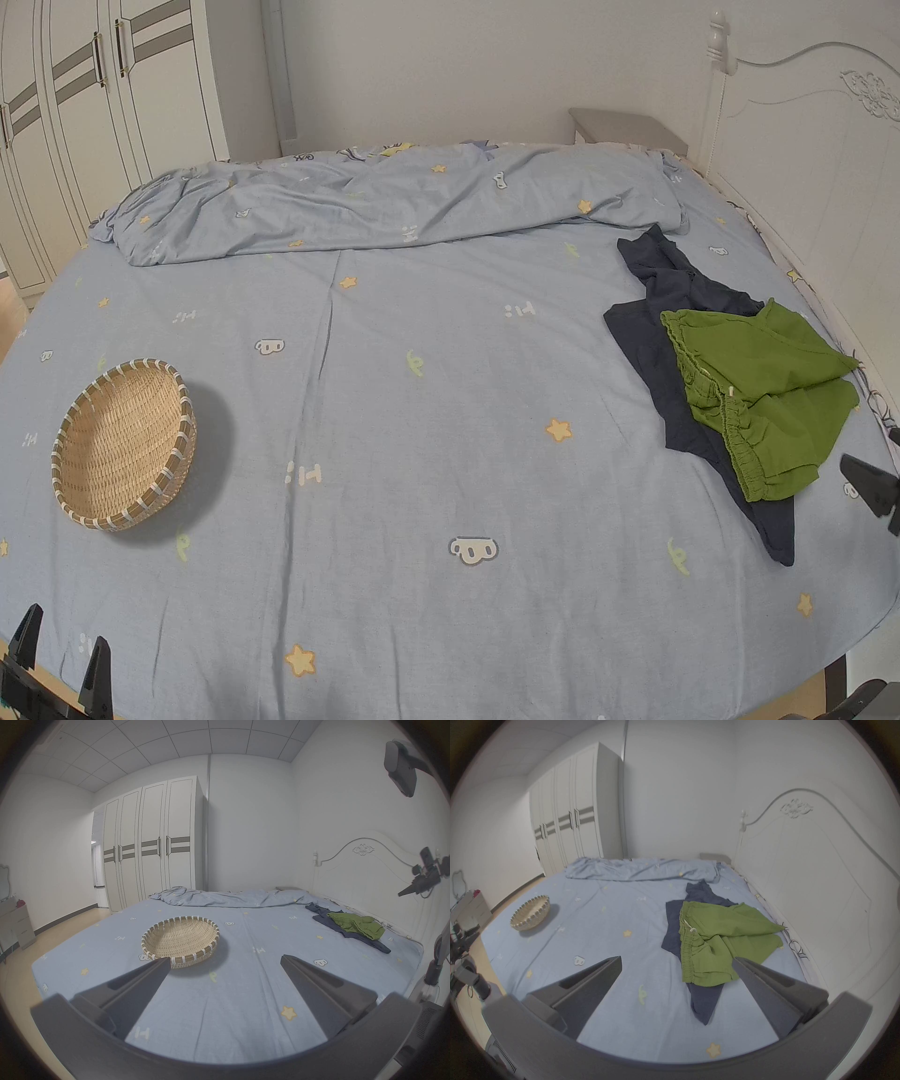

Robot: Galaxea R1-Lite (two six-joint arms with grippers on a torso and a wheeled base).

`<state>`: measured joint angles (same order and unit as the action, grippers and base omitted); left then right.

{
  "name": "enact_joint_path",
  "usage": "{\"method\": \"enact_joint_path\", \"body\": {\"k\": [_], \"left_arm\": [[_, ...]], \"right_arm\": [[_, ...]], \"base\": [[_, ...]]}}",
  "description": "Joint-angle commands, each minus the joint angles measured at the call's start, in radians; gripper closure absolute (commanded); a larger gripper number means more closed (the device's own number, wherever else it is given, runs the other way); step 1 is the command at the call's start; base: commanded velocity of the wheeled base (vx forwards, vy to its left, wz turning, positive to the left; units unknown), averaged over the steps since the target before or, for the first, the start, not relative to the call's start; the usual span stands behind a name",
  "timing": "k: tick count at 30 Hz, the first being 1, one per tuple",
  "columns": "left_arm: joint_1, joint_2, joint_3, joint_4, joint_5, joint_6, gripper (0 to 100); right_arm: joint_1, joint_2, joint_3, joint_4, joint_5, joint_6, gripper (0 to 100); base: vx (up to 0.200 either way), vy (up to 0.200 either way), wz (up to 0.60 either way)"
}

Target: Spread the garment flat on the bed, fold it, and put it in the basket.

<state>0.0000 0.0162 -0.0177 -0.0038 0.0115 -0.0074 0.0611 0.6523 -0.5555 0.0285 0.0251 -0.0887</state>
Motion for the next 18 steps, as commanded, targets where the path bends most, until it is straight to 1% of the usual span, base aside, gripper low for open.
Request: {"method": "enact_joint_path", "body": {"k": [1, 2, 6, 9, 12, 13, 14, 18], "left_arm": [[0.002, -0.016, 0.018, 0.001, 0.001, 0.0, 0], [0.0, -0.016, 0.018, -0.001, 0.001, 0.0, 0], [0.0, -0.016, 0.018, 0.001, 0.001, 0.0, 0], [0.0, -0.016, 0.018, -0.001, 0.001, 0.0, 0], [0.0, -0.016, 0.018, -0.001, 0.001, 0.0, 0], [0.0, -0.016, 0.018, -0.001, 0.001, 0.0, 0], [0.0, -0.016, 0.018, -0.001, 0.001, 0.0, 0], [0.0, -0.016, 0.018, 0.001, 0.001, 0.0, 0]], "right_arm": [[0.043, 0.805, -0.302, -0.188, -0.194, -0.025, 0], [0.059, 0.854, -0.331, -0.205, -0.225, -0.025, 0], [0.092, 0.957, -0.408, -0.245, -0.254, -0.025, 0], [0.103, 1.01, -0.466, -0.242, -0.275, -0.025, 0], [0.103, 1.072, -0.512, -0.24, -0.303, -0.025, 0], [0.103, 1.072, -0.512, -0.24, -0.303, -0.025, 0], [0.097, 1.113, -0.534, -0.243, -0.323, -0.026, 0], [0.091, 1.15, -0.55, -0.248, -0.327, -0.026, 0]], "base": [[0.0, 0.0, 0.0], [0.0, 0.0, 0.0], [0.0, 0.0, 0.0], [0.0, 0.0, 0.0], [0.0, 0.0, 0.0], [0.0, 0.0, 0.0], [0.0, 0.0, 0.0], [0.0, 0.0, 0.0]]}}
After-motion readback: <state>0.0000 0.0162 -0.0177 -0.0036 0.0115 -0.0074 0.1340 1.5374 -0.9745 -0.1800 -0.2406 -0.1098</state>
